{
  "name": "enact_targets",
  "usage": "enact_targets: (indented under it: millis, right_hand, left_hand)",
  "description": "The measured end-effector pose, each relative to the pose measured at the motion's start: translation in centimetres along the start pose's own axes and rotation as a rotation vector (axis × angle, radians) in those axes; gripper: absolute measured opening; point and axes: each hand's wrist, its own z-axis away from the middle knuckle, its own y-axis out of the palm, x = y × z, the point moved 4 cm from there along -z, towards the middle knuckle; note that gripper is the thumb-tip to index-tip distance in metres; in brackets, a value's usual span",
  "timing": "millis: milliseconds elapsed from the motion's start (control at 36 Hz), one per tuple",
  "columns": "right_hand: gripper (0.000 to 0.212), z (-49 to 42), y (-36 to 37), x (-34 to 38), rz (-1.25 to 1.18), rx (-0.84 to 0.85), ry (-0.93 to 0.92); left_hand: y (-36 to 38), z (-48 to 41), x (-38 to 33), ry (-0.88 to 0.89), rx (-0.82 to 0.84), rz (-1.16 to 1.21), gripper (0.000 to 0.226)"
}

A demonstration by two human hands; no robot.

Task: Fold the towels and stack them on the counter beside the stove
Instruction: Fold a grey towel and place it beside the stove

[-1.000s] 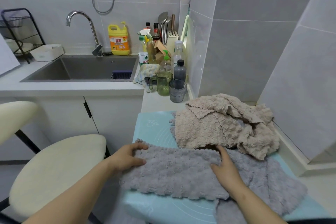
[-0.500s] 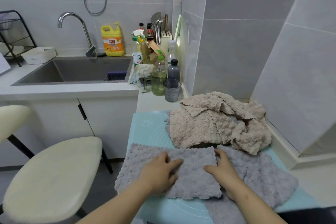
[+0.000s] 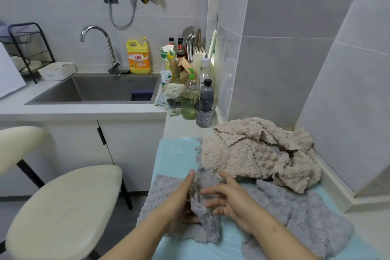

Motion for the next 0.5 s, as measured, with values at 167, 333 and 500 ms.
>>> enact_targets:
  millis: [167, 333, 500]
  right_hand:
    - [0.049, -0.5, 0.5, 0.0, 0.018, -0.09, 0.004]
    - [0.028, -0.6, 0.0, -0.8, 0.137, -0.189, 0.045]
    - [0.019, -0.7, 1.1, -1.8, 0.174, -0.136, 0.07]
  left_hand:
    - [-2.2, 0.1, -0.9, 0.056, -0.104, -0.076, 0.038]
    - [-4.1, 0.1, -1.4, 0.126, -0.192, -0.281, 0.056]
    - [-3.5, 0.5, -1.5, 0.132, -0.22, -0.316, 0.013]
